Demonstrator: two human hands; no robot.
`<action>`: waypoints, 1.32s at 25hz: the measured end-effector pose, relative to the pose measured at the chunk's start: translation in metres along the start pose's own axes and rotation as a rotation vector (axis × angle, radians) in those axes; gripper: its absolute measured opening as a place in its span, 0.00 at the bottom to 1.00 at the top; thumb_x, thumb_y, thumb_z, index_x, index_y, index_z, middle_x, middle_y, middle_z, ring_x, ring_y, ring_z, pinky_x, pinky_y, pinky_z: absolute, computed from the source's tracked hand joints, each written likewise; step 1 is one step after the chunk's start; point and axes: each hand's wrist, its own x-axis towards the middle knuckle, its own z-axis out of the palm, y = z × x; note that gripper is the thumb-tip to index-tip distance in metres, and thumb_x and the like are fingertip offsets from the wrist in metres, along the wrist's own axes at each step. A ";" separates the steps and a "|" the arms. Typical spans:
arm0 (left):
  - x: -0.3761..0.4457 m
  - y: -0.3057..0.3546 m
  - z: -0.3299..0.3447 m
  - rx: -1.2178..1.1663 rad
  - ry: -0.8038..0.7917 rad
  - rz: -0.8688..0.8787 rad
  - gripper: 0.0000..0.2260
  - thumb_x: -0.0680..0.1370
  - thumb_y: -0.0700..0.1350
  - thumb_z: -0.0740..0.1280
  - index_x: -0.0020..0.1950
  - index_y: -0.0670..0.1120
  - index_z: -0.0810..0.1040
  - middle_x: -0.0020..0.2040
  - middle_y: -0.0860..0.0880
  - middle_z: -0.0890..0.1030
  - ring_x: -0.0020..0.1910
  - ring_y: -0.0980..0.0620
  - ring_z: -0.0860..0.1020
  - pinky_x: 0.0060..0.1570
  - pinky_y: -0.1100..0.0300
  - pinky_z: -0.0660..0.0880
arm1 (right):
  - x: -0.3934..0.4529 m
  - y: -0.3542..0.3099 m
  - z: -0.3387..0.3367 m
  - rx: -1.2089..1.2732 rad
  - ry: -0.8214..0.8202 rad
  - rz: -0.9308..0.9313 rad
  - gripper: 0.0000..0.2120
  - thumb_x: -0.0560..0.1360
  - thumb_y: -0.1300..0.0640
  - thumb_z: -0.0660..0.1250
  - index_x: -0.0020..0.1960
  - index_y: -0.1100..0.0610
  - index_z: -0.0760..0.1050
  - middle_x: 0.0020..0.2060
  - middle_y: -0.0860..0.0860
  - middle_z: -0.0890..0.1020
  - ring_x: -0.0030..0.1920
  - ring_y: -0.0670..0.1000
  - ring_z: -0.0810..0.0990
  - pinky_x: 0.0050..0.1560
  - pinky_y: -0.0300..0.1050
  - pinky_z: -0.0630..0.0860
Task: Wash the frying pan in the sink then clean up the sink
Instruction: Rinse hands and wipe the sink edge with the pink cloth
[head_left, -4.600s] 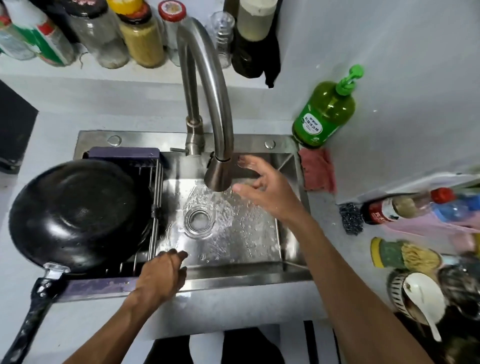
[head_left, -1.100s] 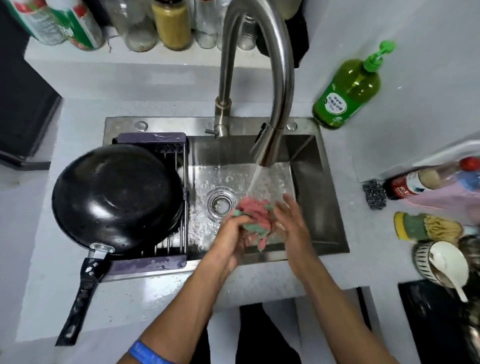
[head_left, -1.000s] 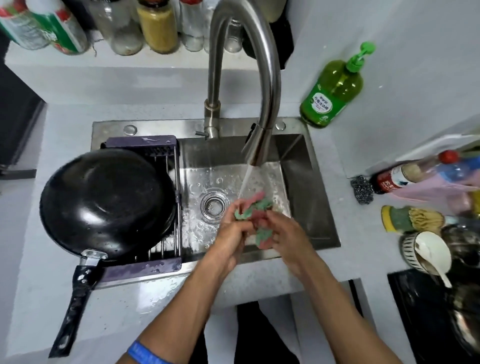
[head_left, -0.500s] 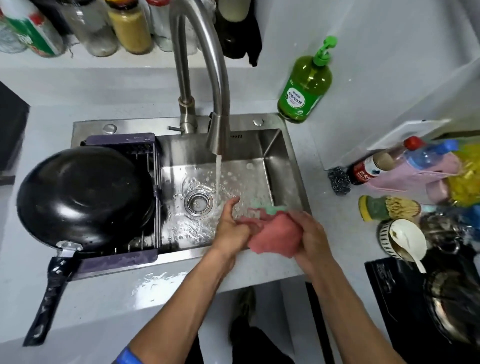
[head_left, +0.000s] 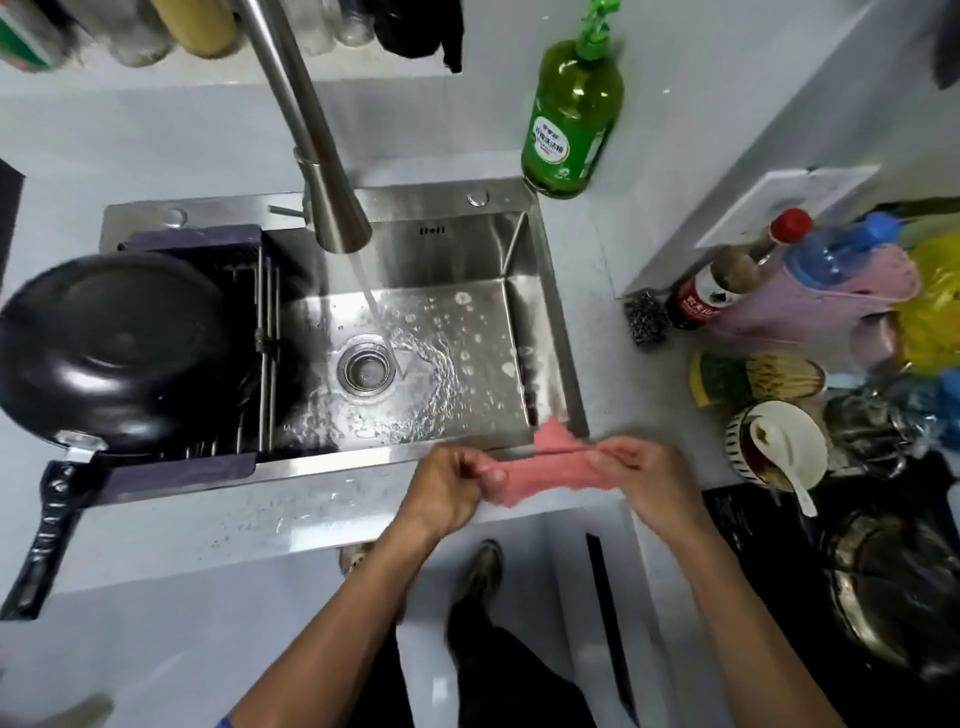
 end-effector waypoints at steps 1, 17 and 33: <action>-0.005 -0.001 0.006 0.000 -0.055 -0.024 0.12 0.76 0.33 0.70 0.34 0.43 0.79 0.26 0.59 0.77 0.27 0.66 0.73 0.34 0.73 0.69 | -0.001 -0.001 -0.010 -0.102 0.035 -0.023 0.09 0.74 0.56 0.75 0.39 0.43 0.83 0.35 0.41 0.86 0.37 0.42 0.83 0.42 0.43 0.78; -0.032 -0.083 -0.025 0.151 0.314 -0.007 0.06 0.74 0.35 0.72 0.47 0.44 0.80 0.47 0.50 0.82 0.37 0.59 0.77 0.41 0.74 0.71 | 0.043 0.038 0.156 -0.714 0.240 -0.100 0.34 0.82 0.43 0.44 0.80 0.64 0.53 0.79 0.61 0.54 0.80 0.60 0.50 0.79 0.57 0.45; -0.037 -0.111 -0.093 0.133 0.646 0.067 0.11 0.75 0.33 0.63 0.46 0.48 0.80 0.45 0.54 0.83 0.43 0.61 0.78 0.43 0.69 0.74 | 0.003 0.041 0.210 -0.825 0.107 -0.364 0.32 0.82 0.47 0.47 0.81 0.61 0.49 0.80 0.61 0.50 0.80 0.61 0.49 0.79 0.59 0.48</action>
